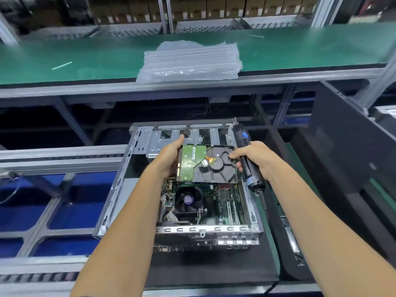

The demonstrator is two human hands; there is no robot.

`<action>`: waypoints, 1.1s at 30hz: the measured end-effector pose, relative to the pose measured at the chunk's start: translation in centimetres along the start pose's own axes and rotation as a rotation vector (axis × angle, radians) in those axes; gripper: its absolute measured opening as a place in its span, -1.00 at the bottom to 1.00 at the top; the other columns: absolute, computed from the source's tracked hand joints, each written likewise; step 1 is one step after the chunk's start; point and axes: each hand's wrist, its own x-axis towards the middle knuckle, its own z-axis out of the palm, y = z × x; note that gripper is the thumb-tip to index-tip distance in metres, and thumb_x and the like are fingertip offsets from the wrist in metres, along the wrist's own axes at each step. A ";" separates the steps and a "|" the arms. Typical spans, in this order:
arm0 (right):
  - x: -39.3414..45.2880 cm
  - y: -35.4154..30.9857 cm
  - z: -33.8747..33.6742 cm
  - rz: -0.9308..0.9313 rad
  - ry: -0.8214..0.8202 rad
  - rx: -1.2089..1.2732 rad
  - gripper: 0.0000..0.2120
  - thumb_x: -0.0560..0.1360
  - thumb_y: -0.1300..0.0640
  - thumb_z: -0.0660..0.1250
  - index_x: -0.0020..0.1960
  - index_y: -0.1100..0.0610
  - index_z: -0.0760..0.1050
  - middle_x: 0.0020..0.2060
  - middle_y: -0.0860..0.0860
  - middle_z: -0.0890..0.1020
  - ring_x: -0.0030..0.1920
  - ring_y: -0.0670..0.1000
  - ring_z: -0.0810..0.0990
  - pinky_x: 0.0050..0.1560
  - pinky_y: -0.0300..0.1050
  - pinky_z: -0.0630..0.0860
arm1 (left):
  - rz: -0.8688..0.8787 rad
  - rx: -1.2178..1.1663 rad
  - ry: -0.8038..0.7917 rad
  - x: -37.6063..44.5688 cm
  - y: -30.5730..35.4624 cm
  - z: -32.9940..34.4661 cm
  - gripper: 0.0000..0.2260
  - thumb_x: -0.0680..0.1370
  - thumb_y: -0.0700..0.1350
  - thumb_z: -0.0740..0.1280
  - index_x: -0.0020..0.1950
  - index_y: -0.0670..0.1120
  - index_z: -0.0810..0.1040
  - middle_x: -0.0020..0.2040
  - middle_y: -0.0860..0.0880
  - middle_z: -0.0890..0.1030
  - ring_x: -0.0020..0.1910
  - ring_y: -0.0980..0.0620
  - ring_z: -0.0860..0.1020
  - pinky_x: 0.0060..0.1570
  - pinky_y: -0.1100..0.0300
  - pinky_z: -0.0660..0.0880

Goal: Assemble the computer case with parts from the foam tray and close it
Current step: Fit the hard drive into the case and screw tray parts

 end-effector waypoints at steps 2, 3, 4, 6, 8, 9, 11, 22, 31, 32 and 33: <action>0.1 -0.1 0.0 0.002 0.001 -0.006 -0.72 0.33 0.38 0.49 0.02 0.34 0.55 -0.34 0.18 0.59 -0.50 0.03 0.52 -0.44 -0.16 0.51 | -0.001 0.027 0.022 -0.2 -0.3 -0.3 -0.56 0.56 0.22 0.21 0.21 -0.09 0.56 0.11 -0.10 0.65 0.09 -0.10 0.61 0.14 -0.07 0.52; 0.2 -0.2 0.0 0.002 0.002 -0.003 -0.72 0.33 0.37 0.49 0.03 0.35 0.56 -0.34 0.18 0.58 -0.51 0.02 0.52 -0.45 -0.16 0.51 | 0.008 0.021 0.022 -0.2 -0.4 -0.4 -0.58 0.56 0.21 0.21 0.17 -0.09 0.58 0.11 -0.10 0.65 0.09 -0.11 0.60 0.18 -0.09 0.49; 0.2 -0.2 0.0 0.002 -0.001 0.009 -0.72 0.34 0.37 0.49 0.03 0.36 0.57 -0.36 0.17 0.57 -0.52 0.01 0.52 -0.46 -0.17 0.51 | 0.016 0.009 0.019 -0.4 -0.5 -0.4 -0.60 0.57 0.20 0.20 0.11 -0.08 0.61 0.07 -0.10 0.66 0.06 -0.11 0.60 0.15 -0.08 0.51; 0.3 -0.2 0.0 0.004 -0.016 0.028 -0.77 0.35 0.36 0.48 -0.01 0.33 0.57 -0.39 0.14 0.56 -0.53 -0.01 0.51 -0.48 -0.19 0.50 | 0.026 -0.019 -0.007 -0.6 -0.7 -0.4 -0.60 0.58 0.21 0.17 0.11 -0.07 0.60 0.03 -0.09 0.68 0.02 -0.09 0.65 0.00 -0.01 0.56; 0.4 -0.2 0.0 0.007 -0.030 0.025 -0.82 0.35 0.36 0.48 -0.07 0.30 0.56 -0.40 0.14 0.56 -0.54 -0.01 0.51 -0.49 -0.20 0.49 | 0.031 -0.026 -0.049 -0.8 -0.9 -0.3 -0.56 0.58 0.22 0.17 0.18 -0.10 0.57 0.03 -0.10 0.68 0.02 -0.07 0.66 -0.03 0.03 0.55; 0.4 -0.3 0.0 0.008 -0.035 0.019 -0.84 0.35 0.36 0.48 -0.11 0.28 0.55 -0.40 0.14 0.55 -0.54 -0.01 0.51 -0.49 -0.19 0.49 | 0.033 -0.026 -0.063 -0.7 -1.0 -0.2 -0.55 0.58 0.21 0.17 0.20 -0.11 0.56 0.05 -0.10 0.68 0.03 -0.07 0.65 0.01 0.02 0.54; 0.5 -0.4 -0.2 0.006 -0.057 0.008 -0.85 0.35 0.36 0.48 -0.14 0.25 0.55 -0.39 0.14 0.56 -0.53 -0.01 0.50 -0.49 -0.19 0.49 | 0.030 -0.015 -0.064 -0.7 -1.1 -0.1 -0.56 0.58 0.20 0.19 0.22 -0.11 0.55 0.05 -0.08 0.68 0.03 -0.05 0.65 0.03 0.02 0.52; 1.4 -0.8 -0.6 0.004 -0.181 -0.099 -0.81 0.34 0.37 0.46 -0.14 0.21 0.49 -0.42 0.08 0.57 -0.52 -0.02 0.50 -0.47 -0.19 0.49 | -0.028 0.123 -0.283 -1.0 -1.5 -1.2 -0.76 0.28 0.10 0.51 -0.17 -0.02 0.72 -0.15 -0.01 0.66 -0.22 0.04 0.62 -0.13 0.12 0.53; 2.5 -0.7 -0.2 -0.062 -0.184 -0.077 -0.81 0.45 0.28 0.46 -0.05 0.24 0.45 -0.39 0.12 0.62 -0.52 0.02 0.51 -0.48 -0.16 0.50 | -0.126 0.267 -0.510 -1.9 -2.5 -1.4 -0.78 0.42 -0.16 0.39 0.01 -0.23 0.57 -0.13 -0.10 0.66 -0.17 -0.02 0.63 -0.16 0.19 0.56; 2.7 -0.8 -0.2 -0.074 -0.177 -0.067 -0.83 0.46 0.26 0.44 -0.06 0.23 0.45 -0.39 0.11 0.61 -0.51 0.03 0.52 -0.47 -0.15 0.50 | -0.162 0.238 -0.514 -2.0 -2.5 -1.6 -0.82 0.44 -0.19 0.39 0.01 -0.22 0.57 -0.15 -0.09 0.66 -0.19 0.01 0.65 -0.19 0.21 0.58; 2.9 -0.8 -0.2 -0.079 -0.172 -0.063 -0.84 0.47 0.24 0.44 -0.08 0.22 0.45 -0.40 0.10 0.58 -0.51 0.04 0.52 -0.46 -0.13 0.51 | -0.193 0.226 -0.509 -2.0 -2.6 -1.9 -0.84 0.46 -0.21 0.39 0.00 -0.22 0.57 -0.15 -0.09 0.67 -0.20 0.02 0.66 -0.21 0.21 0.59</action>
